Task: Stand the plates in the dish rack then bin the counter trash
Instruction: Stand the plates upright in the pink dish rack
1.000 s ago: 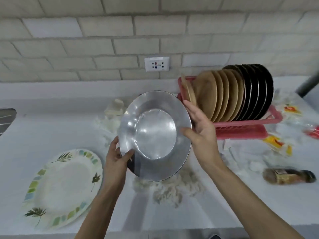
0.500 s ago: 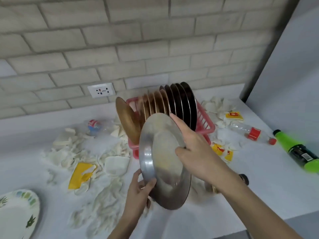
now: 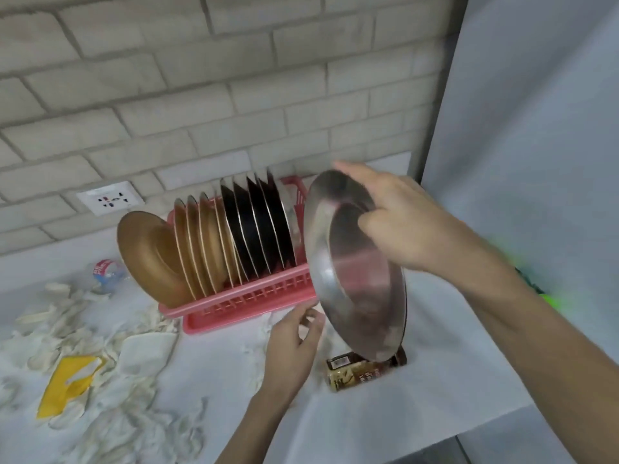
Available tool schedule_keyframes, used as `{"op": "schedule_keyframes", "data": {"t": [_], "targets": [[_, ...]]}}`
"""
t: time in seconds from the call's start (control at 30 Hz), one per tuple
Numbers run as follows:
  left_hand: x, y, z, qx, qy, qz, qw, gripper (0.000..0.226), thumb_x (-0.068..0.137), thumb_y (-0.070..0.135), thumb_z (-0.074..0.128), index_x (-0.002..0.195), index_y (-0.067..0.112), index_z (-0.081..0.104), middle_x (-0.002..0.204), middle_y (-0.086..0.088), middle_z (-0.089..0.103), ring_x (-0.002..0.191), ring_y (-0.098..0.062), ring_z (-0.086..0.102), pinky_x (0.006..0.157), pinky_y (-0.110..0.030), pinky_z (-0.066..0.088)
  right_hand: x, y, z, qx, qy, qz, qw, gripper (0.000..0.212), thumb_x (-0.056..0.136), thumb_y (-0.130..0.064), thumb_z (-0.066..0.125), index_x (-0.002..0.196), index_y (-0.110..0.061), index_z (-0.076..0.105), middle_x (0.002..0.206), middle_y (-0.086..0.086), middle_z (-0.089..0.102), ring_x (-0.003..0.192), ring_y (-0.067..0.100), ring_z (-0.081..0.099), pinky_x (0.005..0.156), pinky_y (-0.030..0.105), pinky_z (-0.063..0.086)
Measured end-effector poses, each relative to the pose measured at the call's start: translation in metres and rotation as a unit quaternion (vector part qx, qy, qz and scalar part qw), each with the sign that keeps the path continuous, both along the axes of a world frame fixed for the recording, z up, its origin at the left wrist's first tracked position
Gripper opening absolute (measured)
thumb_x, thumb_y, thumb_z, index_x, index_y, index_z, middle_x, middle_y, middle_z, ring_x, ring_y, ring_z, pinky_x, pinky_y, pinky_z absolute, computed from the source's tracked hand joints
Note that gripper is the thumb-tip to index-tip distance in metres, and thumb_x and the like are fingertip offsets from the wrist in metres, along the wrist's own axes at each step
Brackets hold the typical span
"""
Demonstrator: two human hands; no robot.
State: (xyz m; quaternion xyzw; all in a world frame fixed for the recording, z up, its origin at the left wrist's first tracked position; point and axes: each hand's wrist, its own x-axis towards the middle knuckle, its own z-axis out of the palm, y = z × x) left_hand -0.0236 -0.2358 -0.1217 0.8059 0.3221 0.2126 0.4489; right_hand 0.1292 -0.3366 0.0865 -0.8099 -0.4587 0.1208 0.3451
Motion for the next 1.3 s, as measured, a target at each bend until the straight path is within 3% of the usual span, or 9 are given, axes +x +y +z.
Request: {"op": "schedule_keyframes", "data": {"t": [0.13,0.23,0.33,0.47,0.53,0.63,0.8,1.17,1.3], "targets": [[0.019,0.019,0.003,0.204,0.053,-0.038,0.977,0.041,0.097,0.026,0.054,0.137,0.024,0.055,0.137,0.013,0.054,0.127,-0.008,0.046,0.109,-0.033,0.037,0.036,0.013,0.009,0.029,-0.021,-0.041,0.999,0.08,0.083,0.004,0.037,0.153,-0.032,0.026,0.152,0.009,0.041,0.118,0.025,0.054,0.084,0.02,0.04],[0.031,0.032,0.003,0.272,0.083,-0.059,0.957,0.053,0.092,0.02,0.057,0.144,0.021,0.049,0.147,0.005,0.048,0.137,-0.014,0.041,0.115,-0.038,0.031,0.055,0.036,0.006,0.05,-0.022,-0.051,0.997,0.077,0.084,0.002,0.035,0.153,-0.03,0.025,0.148,0.01,0.044,0.081,0.015,0.055,0.066,0.023,0.046],[0.037,0.037,-0.005,0.294,0.126,-0.06,0.945,0.061,0.089,0.016,0.062,0.147,0.018,0.045,0.154,0.002,0.041,0.142,-0.016,0.035,0.119,-0.038,0.024,0.064,0.057,0.002,0.075,-0.018,-0.045,0.996,0.075,0.084,0.003,0.035,0.154,-0.024,0.025,0.115,0.009,0.048,0.085,0.022,0.05,0.073,0.027,0.043],[0.04,0.039,-0.013,0.3,0.156,-0.057,0.939,0.066,0.091,0.019,0.06,0.153,0.017,0.035,0.16,0.003,0.029,0.148,-0.015,0.025,0.122,-0.034,0.009,0.068,0.083,-0.007,0.084,-0.013,-0.029,0.996,0.073,0.084,0.005,0.033,0.153,-0.016,0.025,0.091,0.005,0.045,0.079,0.024,0.049,0.069,0.032,0.046],[0.04,0.038,-0.014,0.289,0.155,-0.054,0.943,0.069,0.092,0.019,0.059,0.154,0.017,0.031,0.161,0.004,0.026,0.149,-0.014,0.022,0.124,-0.035,0.011,0.071,0.099,-0.016,0.078,-0.021,-0.021,0.996,0.07,0.083,0.005,0.033,0.151,-0.014,0.026,0.097,0.013,0.053,0.076,0.028,0.055,0.062,0.038,0.048],[0.041,0.036,-0.013,0.27,0.144,-0.051,0.951,0.072,0.093,0.02,0.058,0.156,0.018,0.025,0.162,0.004,0.024,0.15,-0.013,0.02,0.125,-0.035,0.011,0.079,0.126,-0.036,0.063,-0.042,-0.024,0.997,0.068,0.083,0.003,0.035,0.149,-0.012,0.026,0.104,0.021,0.056,0.086,0.04,0.059,0.068,0.046,0.051],[0.043,0.034,-0.013,0.264,0.143,-0.04,0.953,0.074,0.092,0.022,0.058,0.157,0.018,0.021,0.162,0.004,0.025,0.15,-0.012,0.02,0.124,-0.032,0.005,0.086,0.16,-0.069,0.016,-0.091,-0.034,0.995,0.066,0.084,-0.004,0.042,0.147,-0.011,0.026,0.116,0.019,0.058,0.102,0.04,0.057,0.072,0.038,0.039],[0.044,0.033,-0.016,0.256,0.145,-0.033,0.955,0.077,0.088,0.026,0.055,0.157,0.018,0.02,0.162,0.003,0.025,0.15,-0.012,0.019,0.125,-0.041,0.011,0.084,0.193,-0.101,-0.024,-0.099,-0.006,0.995,0.064,0.091,-0.012,0.041,0.151,-0.012,0.021,0.128,0.018,0.054,0.113,0.039,0.055,0.086,0.042,0.041],[0.044,0.032,-0.015,0.254,0.144,-0.031,0.956,0.078,0.089,0.023,0.057,0.157,0.02,0.018,0.162,0.007,0.022,0.15,-0.009,0.017,0.125,-0.036,0.005,0.078,0.2,-0.106,-0.011,-0.12,0.001,0.993,0.056,0.098,-0.028,0.035,0.15,-0.011,0.025,0.123,0.02,0.058,0.11,0.04,0.056,0.085,0.042,0.042]]}}
